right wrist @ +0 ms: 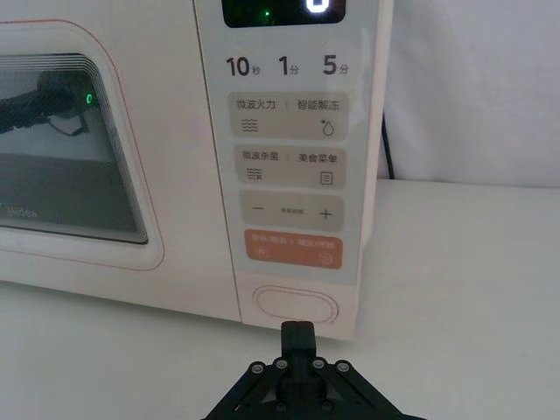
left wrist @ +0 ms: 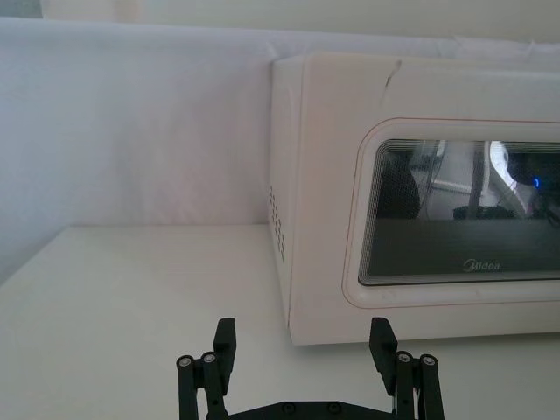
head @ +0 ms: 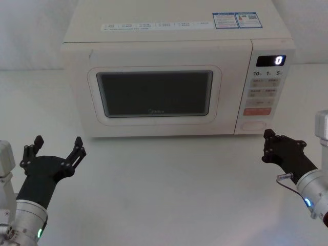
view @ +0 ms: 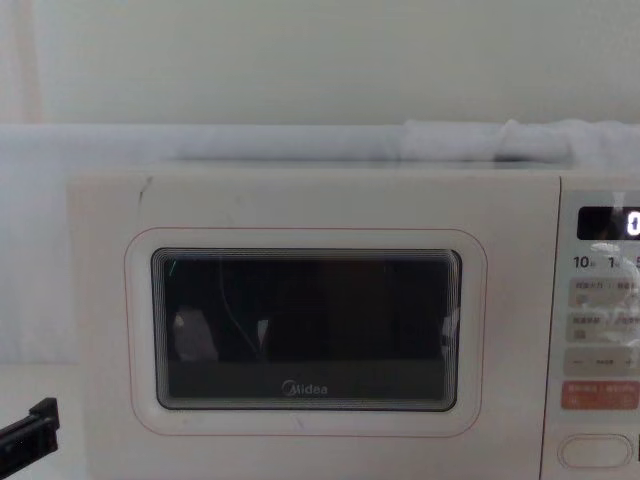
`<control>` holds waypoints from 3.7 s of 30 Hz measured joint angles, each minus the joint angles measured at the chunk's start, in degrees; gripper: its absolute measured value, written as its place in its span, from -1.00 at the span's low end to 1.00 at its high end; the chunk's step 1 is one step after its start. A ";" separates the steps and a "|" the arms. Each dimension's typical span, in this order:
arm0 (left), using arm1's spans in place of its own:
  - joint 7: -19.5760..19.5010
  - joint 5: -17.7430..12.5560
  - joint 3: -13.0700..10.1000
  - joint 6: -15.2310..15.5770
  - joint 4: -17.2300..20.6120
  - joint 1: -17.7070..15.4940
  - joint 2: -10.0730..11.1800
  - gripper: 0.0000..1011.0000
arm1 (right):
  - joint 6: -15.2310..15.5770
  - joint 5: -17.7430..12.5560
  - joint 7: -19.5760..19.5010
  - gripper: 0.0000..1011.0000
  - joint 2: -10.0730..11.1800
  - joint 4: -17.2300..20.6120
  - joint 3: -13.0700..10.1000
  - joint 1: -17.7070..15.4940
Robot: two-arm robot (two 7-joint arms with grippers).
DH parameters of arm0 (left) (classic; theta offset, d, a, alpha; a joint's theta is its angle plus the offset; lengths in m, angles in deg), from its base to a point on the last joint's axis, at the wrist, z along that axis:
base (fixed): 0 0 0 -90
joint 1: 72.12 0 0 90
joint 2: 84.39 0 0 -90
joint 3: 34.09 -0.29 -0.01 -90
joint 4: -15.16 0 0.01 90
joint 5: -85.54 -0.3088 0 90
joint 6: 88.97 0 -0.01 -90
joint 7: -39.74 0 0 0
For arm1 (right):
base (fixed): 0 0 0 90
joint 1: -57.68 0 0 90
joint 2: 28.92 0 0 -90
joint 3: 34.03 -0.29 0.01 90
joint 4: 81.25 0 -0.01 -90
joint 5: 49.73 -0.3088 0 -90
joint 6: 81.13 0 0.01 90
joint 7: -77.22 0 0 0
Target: Press the button to open the microwave door with one hand; close the microwave door with the other hand.
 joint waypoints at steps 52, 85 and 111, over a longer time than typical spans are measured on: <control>0.00 0.00 0.00 0.00 0.00 0.00 0.00 0.98 | 1.95 -3.99 0.04 -1.00 0.44 -8.67 2.46 7.95; 0.00 0.00 0.00 0.00 0.00 0.00 0.00 0.98 | 0.38 -3.64 -0.01 -1.00 -0.20 -12.89 3.03 10.54; 0.00 0.00 0.00 0.00 0.00 0.00 0.00 0.98 | -0.37 -2.94 0.04 -1.00 -1.45 -15.00 3.84 12.45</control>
